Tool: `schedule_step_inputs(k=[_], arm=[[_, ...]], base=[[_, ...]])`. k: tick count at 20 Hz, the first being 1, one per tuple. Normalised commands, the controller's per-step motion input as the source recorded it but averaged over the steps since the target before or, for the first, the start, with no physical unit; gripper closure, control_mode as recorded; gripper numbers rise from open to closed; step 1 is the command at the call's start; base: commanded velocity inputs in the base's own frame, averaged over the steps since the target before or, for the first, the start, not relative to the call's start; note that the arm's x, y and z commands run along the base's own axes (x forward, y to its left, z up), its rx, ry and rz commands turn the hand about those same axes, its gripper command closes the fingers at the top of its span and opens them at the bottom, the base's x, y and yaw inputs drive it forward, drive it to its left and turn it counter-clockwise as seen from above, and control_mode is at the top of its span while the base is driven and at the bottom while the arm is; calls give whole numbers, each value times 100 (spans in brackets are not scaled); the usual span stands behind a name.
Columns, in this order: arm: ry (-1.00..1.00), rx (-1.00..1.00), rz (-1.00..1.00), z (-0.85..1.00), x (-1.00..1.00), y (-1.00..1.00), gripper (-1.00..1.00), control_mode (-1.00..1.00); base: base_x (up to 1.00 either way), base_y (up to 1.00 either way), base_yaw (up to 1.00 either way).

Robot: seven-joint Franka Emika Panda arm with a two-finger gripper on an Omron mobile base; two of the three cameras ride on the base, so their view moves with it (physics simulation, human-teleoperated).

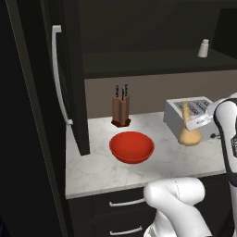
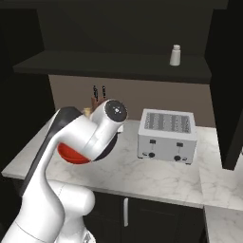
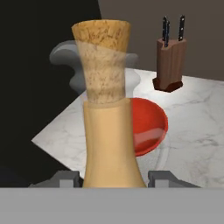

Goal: Retrieve the bottle and the shaker from the cabinet and place them next to the mixing bowl on the counter. Then add garlic from the fridge to the mixing bowl.

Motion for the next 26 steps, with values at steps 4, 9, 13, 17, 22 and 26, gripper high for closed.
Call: schedule_step_inputs(k=[4, 9, 13, 17, 22, 26], arm=[[0, 0, 0, -39, 11, 3, 100, -100], [1, 0, 0, -39, 29, 3, 100, -100], [1, 0, 0, -23, 42, 0, 100, -100], [1, 0, 0, -4, 47, 0, 100, -100], [1, 0, 0, 0, 20, -21, 100, -100], [1, 0, 0, -7, 17, -27, 100, -100]], base=[[0, 0, 0], [0, 0, 0], [0, 0, 0], [0, 0, 0], [0, 0, 0], [0, 0, 0]])
